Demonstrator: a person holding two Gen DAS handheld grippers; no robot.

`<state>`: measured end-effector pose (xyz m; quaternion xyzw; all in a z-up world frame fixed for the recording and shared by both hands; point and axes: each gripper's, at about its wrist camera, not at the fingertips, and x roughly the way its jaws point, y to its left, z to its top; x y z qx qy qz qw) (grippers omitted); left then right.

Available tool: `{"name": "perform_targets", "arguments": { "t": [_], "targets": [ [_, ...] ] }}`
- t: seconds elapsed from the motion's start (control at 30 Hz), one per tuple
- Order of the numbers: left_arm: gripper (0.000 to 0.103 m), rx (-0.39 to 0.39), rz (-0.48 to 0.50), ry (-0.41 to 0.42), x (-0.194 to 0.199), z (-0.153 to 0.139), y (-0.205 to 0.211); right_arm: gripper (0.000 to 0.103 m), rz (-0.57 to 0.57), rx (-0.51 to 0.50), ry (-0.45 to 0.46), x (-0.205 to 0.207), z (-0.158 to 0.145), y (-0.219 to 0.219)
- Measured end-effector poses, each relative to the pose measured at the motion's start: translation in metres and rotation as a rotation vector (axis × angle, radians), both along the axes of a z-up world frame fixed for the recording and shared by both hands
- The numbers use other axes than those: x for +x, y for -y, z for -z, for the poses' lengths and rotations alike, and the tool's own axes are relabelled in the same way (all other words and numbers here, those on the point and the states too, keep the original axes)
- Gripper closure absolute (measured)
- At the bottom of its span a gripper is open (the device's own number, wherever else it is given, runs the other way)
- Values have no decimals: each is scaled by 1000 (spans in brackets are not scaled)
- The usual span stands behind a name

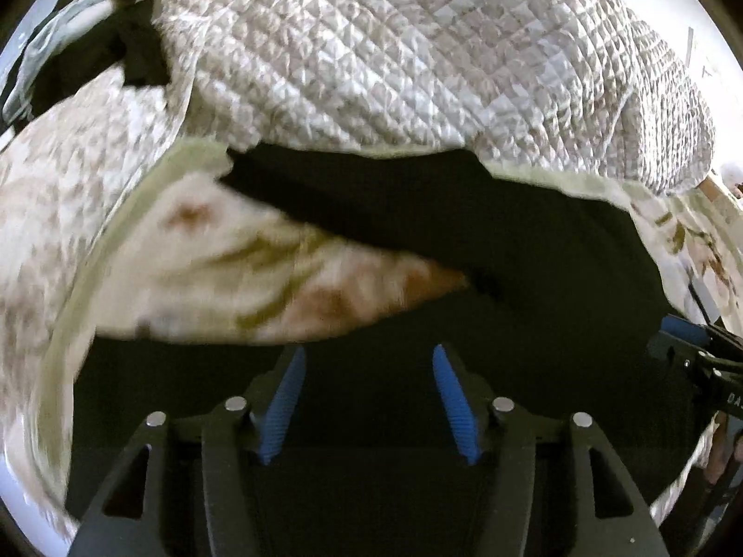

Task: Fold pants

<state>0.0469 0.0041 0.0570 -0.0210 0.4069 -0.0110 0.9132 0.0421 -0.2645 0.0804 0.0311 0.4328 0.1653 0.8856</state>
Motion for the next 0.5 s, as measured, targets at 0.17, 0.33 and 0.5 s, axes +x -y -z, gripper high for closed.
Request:
{"name": "perform_targets", "arguments": {
  "t": [0.17, 0.33, 0.5],
  "targets": [
    [34, -26, 33, 35, 52, -11, -7, 43, -33, -17, 9, 55, -10, 7],
    [31, -55, 67, 31, 114, -6, -12, 41, -80, -59, 9, 110, -5, 7],
    [28, -32, 74, 22, 172, 9, -13, 41, -118, -73, -8, 173, 11, 9]
  ]
}}
